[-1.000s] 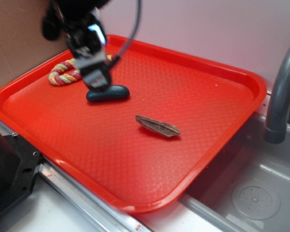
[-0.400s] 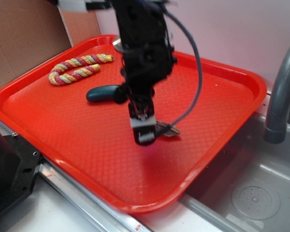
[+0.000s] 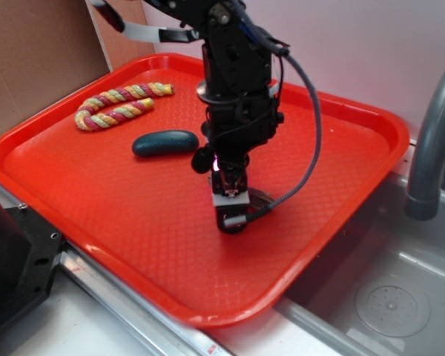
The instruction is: Grab the wood chip.
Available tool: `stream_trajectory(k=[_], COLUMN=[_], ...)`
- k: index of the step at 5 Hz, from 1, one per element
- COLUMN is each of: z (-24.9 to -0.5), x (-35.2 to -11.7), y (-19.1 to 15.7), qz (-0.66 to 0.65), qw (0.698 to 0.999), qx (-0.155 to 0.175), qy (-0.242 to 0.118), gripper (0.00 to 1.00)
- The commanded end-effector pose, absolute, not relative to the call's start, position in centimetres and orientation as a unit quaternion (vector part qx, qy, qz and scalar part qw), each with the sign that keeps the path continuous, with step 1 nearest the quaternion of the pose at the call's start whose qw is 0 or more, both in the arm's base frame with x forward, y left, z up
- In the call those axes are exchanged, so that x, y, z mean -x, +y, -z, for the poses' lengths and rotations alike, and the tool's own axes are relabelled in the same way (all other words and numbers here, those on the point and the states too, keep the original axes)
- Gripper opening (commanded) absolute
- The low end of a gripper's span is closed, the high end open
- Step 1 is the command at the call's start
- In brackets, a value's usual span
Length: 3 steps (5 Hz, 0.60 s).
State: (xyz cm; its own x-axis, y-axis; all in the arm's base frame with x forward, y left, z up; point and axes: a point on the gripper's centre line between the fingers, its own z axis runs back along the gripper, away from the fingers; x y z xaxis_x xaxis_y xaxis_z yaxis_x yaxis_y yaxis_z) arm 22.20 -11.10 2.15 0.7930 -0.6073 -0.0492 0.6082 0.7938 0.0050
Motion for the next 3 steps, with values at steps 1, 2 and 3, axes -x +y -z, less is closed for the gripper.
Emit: stream_trajectory(k=[1,2,3], z=[-2.86,-2.80,-3.12], x=[-23.39,-23.79,-23.92], y=[-11.31,-11.33,-11.28], qz=[0.324,0.325,0.317], qw=[0.946,0.945,0.948], qx=[-0.018,-0.019,-0.022], qy=[0.005,0.009,0.010], gripper=[0.00,0.00,0.00])
